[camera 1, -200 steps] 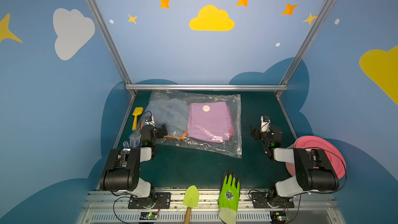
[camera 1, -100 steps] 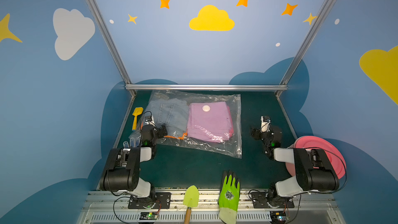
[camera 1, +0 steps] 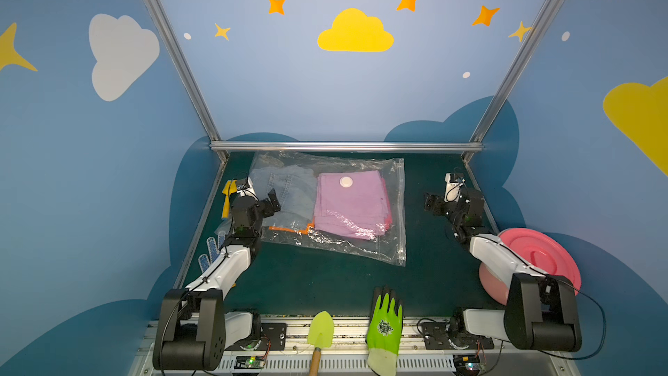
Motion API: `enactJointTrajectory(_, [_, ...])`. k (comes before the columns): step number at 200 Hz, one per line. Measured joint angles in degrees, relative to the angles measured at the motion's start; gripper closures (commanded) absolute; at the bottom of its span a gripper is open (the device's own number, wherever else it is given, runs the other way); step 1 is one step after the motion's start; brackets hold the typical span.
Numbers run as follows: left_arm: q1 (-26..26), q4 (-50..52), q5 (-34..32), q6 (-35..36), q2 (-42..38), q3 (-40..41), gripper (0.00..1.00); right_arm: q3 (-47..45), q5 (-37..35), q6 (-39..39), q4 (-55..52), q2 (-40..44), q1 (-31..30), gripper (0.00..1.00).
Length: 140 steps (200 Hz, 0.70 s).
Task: Take the trousers out of the vacuum bag
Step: Open the vacuum bag at the center of the board.
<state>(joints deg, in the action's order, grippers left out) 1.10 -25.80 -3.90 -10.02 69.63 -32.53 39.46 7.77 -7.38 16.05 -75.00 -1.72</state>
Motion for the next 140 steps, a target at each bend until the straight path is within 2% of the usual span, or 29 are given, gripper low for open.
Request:
enactJointTrajectory(53, [5.79,5.01,1.88,-6.40,-1.14,-7.87,0.01,1.36,9.92,-12.04,-7.72,4.42,-0.04,0.12])
enactJointTrajectory(86, [9.14,5.90,3.72,-7.63,-0.94,-12.17,0.01,-0.42,16.55,-17.94,-10.62,6.91,-0.15,0.12])
enactJointTrajectory(127, [10.32,2.91,8.50,-11.54,1.18,-12.48,0.13,-8.09,22.77,-23.65,-12.28,8.20,-0.90,0.13])
enactJointTrajectory(140, [10.32,2.12,11.06,-13.03,3.45,-13.18,0.15,-10.12,23.63,-24.68,-12.70,8.24,-1.73,0.14])
